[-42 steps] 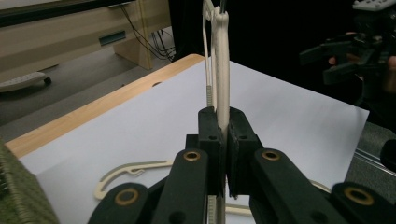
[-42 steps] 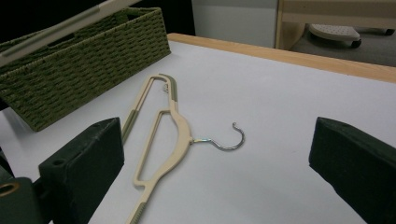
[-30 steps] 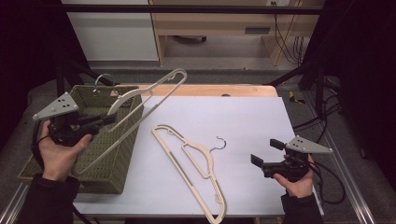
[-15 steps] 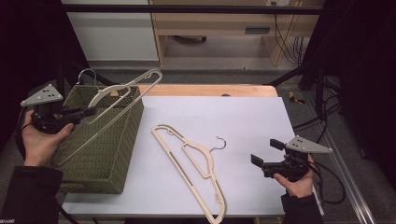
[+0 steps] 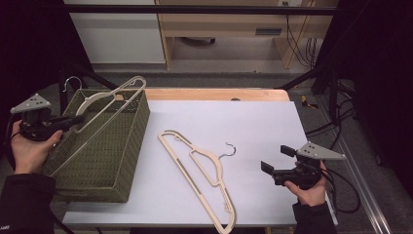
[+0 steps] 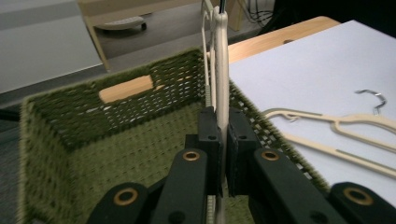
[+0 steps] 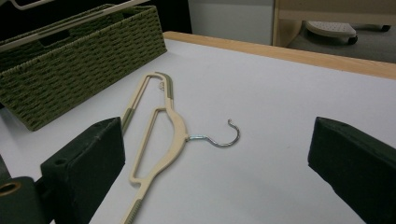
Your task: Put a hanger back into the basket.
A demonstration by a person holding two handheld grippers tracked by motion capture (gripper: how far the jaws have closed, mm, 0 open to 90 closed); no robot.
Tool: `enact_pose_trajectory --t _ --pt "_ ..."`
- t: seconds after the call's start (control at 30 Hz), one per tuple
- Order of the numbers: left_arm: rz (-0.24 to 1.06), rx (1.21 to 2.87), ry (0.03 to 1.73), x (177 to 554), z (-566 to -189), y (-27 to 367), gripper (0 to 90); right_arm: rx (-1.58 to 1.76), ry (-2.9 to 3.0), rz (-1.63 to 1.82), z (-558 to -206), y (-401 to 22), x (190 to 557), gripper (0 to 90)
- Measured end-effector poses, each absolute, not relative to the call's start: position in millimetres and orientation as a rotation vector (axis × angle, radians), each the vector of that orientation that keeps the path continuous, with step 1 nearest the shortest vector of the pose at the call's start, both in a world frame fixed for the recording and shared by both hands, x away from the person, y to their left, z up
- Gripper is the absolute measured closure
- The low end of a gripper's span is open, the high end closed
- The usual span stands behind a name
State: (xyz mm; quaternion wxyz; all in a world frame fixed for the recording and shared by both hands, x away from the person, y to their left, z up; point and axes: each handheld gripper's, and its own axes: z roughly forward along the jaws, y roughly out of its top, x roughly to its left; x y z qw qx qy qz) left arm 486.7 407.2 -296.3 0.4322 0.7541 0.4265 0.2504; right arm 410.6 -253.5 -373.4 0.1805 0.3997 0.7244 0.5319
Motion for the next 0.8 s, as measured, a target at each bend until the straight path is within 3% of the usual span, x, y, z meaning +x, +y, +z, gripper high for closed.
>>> enact_pose_trajectory --t 0.57,0.8 --pt "0.586 1.957 1.047 484 -313 424 86.4 1.132 2.054 1.5 -374 -253 411 5.1" --pt "0.56 1.989 1.104 492 -341 417 86.4 1.137 2.055 1.501 -374 -252 411 5.3"
